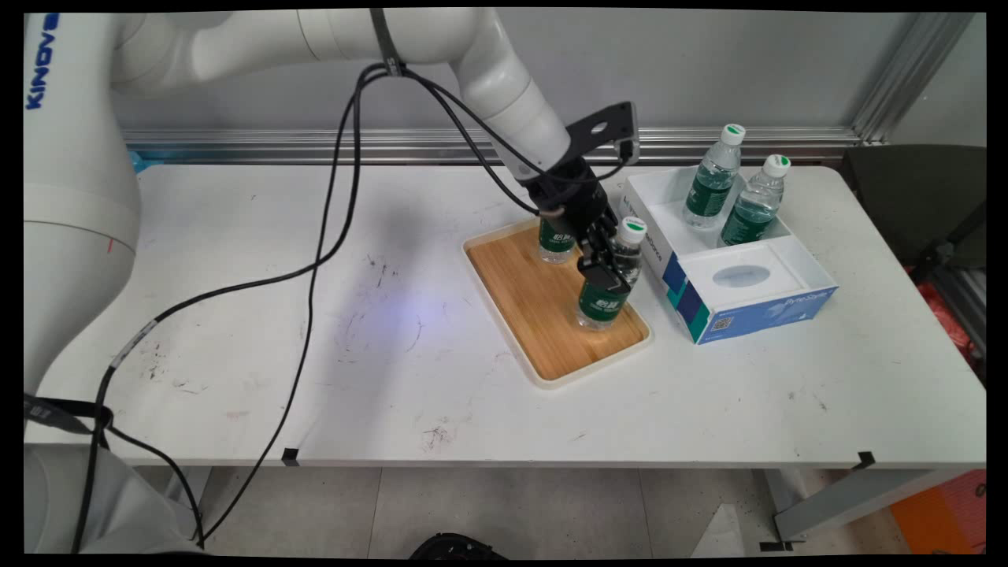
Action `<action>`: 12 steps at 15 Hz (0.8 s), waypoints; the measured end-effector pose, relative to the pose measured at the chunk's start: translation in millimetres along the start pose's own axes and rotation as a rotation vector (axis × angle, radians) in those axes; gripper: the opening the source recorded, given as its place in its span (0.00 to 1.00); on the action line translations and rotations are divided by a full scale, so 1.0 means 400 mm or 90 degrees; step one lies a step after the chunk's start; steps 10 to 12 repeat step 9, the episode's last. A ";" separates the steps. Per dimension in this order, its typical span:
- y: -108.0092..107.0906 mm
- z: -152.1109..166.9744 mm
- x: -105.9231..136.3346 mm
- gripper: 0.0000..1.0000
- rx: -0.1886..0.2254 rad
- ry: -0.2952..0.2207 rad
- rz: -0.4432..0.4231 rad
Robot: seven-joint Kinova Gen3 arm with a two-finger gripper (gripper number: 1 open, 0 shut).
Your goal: Place the picked object on the tray
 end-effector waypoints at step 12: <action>-0.010 0.053 -0.009 1.00 0.001 0.021 -0.003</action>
